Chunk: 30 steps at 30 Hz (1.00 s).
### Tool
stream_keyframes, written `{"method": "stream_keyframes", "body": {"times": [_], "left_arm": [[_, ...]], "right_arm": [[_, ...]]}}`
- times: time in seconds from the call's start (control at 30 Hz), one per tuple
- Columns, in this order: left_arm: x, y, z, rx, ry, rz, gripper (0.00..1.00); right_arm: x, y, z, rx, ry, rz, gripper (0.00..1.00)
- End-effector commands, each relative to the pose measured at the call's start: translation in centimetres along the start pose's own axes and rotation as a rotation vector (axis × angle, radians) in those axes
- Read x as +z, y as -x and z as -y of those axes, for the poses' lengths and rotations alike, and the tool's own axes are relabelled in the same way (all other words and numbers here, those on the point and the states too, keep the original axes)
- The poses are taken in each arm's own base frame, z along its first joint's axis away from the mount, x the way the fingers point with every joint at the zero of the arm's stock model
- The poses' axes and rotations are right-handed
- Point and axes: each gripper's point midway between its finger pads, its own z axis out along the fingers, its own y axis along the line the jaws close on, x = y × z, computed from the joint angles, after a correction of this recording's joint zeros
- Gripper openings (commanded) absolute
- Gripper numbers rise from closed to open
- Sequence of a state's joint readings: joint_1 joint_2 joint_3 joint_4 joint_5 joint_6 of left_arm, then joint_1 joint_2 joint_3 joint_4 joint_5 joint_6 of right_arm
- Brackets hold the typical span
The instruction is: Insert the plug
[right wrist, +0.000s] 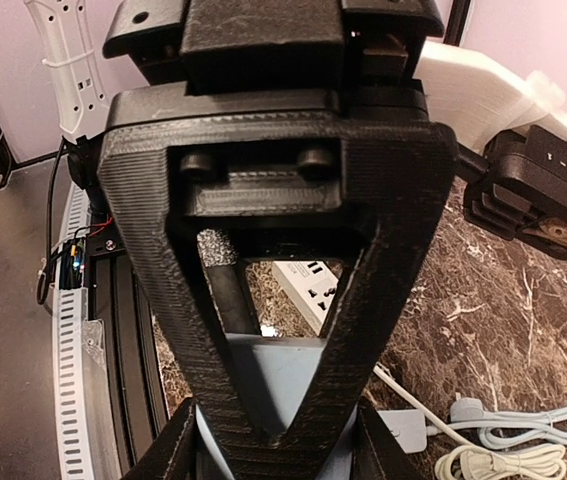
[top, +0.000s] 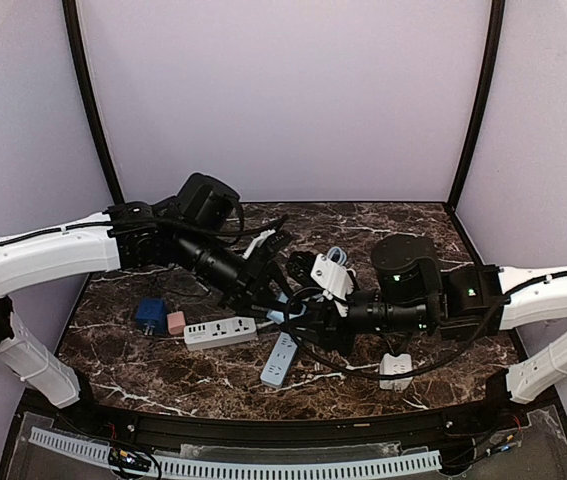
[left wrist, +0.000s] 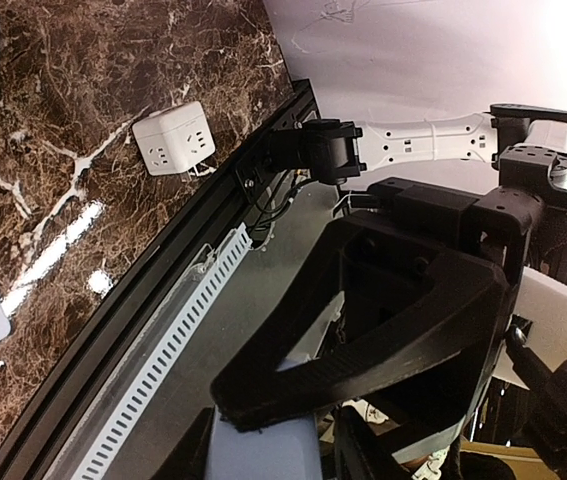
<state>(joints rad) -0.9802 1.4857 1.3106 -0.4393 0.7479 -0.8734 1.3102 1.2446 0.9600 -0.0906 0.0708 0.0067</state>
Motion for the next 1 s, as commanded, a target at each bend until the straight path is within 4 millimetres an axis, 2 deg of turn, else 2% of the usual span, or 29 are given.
{"method": "stream_keyframes", "body": {"times": [0.0,0.13,0.37,0.7,0.77,0.8,0.87,0.97], "left_arm": [[-0.7,-0.2,1.2,0.011,-0.008,-0.022,0.38],[-1.3,0.0,2.0,0.015,-0.024,-0.027,0.38],[-1.0,-0.7,1.1,-0.007,-0.005,-0.061,0.39],[-0.8,-0.5,1.0,0.005,-0.013,-0.068,0.36],[-0.7,-0.4,1.1,0.011,-0.021,-0.068,0.28],[-0.7,-0.4,1.2,0.013,-0.024,-0.068,0.15],[-0.8,-0.4,1.2,0.015,-0.024,-0.068,0.03],[-0.9,-0.6,1.2,0.019,-0.022,-0.067,0.01]], "right_arm": [[-0.1,0.5,-0.1,-0.025,-0.002,0.029,0.1],[-0.3,0.4,0.1,-0.027,-0.012,0.03,0.09],[-0.4,0.5,0.3,-0.021,-0.026,0.032,0.08],[-0.5,1.0,0.4,-0.006,-0.029,0.044,0.08],[-0.3,1.0,0.4,-0.006,-0.029,0.04,0.08],[-0.4,1.0,0.5,-0.006,-0.033,0.039,0.08],[-0.6,0.9,0.5,-0.006,-0.038,0.04,0.08],[-0.9,1.0,1.0,0.031,-0.061,0.045,0.09]]}}
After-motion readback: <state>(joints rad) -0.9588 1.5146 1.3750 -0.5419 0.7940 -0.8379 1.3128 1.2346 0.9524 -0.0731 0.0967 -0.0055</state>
